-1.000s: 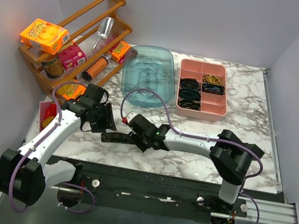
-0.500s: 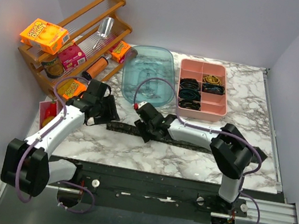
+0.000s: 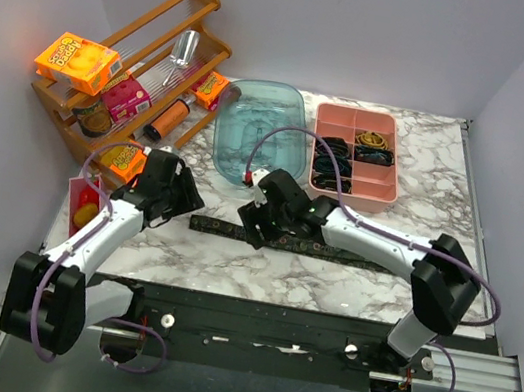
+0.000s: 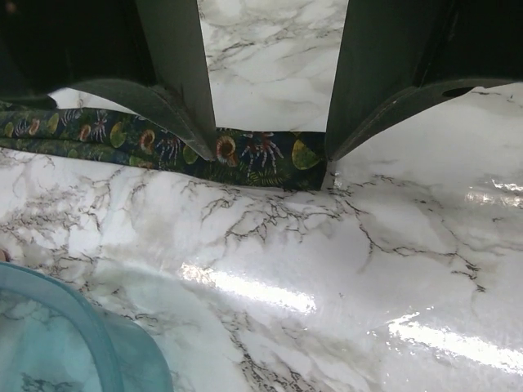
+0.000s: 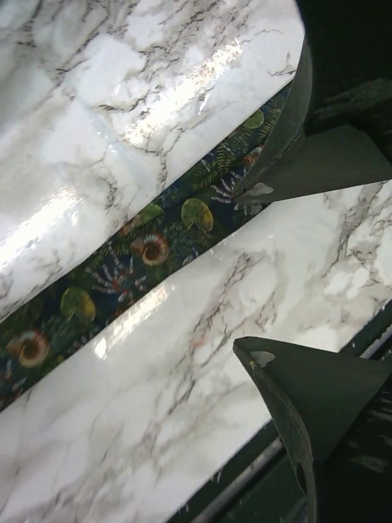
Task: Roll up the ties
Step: Flatten out the tie at the center of the board.
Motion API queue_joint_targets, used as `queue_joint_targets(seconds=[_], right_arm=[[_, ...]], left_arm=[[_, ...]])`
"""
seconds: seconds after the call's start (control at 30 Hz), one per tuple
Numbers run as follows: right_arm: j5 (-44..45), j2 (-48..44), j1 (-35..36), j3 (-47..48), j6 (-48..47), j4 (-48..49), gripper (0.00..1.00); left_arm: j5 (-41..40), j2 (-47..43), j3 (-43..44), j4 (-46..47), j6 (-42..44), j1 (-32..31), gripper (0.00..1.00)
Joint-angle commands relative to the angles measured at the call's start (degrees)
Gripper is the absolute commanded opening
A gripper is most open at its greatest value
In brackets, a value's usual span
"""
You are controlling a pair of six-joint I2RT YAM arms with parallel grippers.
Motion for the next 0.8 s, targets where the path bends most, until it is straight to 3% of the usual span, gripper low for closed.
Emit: queue_joint_targets(seconds=[0.0,0.23,0.6,0.67,0.73,0.77], right_arm=[[-6.60,-2.57,0.08,2.87,0.24,-0.07,0.75],[-12.31,1.91,0.08,8.14,1.02,0.10,0.73],[-17.68,10.34,0.17,16.49,3.57,1.86,0.63],[-18.30,12.72,0.17,18.78,3.66,1.78,0.47],[-18.91,15.52,0.17,21.23,3.66,1.78,0.25],[-19.52,16.23,0.08,22.03,3.75,1.78,0.21]], left_arm=[[1.77,-0.38,-4.29,6.68,-1.22,1.18,0.65],[-2.10,-2.04,-9.83,10.37,-3.78,1.97,0.59],[3.79,-1.08,-18.89,25.93,-4.83,3.38,0.55],[4.93,0.41,-18.89,27.68,-4.92,3.46,0.54],[4.93,1.99,-18.54,27.78,-5.19,3.55,0.52],[5.02,2.43,-18.19,27.78,-5.19,3.55,0.51]])
